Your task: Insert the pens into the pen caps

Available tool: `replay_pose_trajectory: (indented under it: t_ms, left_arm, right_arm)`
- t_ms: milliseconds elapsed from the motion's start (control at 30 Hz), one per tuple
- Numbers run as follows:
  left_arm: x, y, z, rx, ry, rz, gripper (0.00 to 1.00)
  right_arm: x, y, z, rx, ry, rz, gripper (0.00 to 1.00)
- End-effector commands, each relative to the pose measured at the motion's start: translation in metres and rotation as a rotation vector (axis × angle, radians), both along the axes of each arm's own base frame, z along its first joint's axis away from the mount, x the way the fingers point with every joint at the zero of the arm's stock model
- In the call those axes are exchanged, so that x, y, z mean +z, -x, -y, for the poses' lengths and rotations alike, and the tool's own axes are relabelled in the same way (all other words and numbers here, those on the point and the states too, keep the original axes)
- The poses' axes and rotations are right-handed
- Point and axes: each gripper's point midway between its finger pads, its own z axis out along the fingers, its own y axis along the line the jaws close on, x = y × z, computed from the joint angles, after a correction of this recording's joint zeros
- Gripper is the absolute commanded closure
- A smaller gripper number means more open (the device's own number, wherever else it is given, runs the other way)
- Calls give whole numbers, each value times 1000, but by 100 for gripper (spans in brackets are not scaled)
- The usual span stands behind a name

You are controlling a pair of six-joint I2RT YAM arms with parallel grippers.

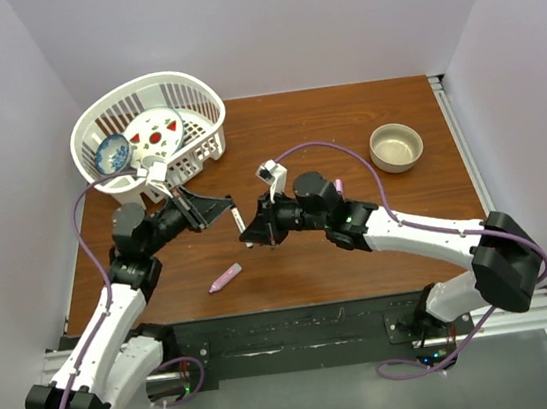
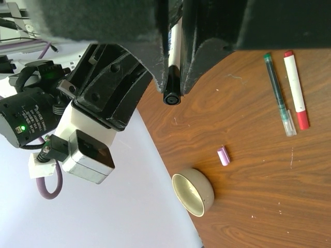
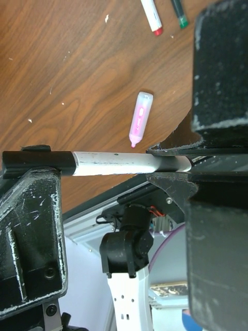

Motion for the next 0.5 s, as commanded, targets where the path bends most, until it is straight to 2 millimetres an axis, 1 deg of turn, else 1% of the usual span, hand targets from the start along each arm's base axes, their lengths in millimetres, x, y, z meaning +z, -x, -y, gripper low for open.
replay_pose_trajectory:
  t_ms: [0,33,100,133,333,467]
  left_arm:
    - [3,18,8,-89,-15,-6,77]
    - [15,15,7,-78,-21,31,66]
    - [24,12,6,-60,-28,51,60]
    - [34,9,6,-57,-29,82,58]
    - [63,1,9,-67,-22,171,50]
    - [74,-2,11,-75,-19,210,47]
  right_arm:
    - [59,-27,-3,-63,-103,177,100]
    - [58,-25,-1,-55,-102,179,100]
    - [62,-19,1,-38,-112,184,100]
    - [61,-17,2,-34,-111,180,100]
    - [65,-5,7,-2,-136,167,100]
    - [70,2,9,16,-154,160,100]
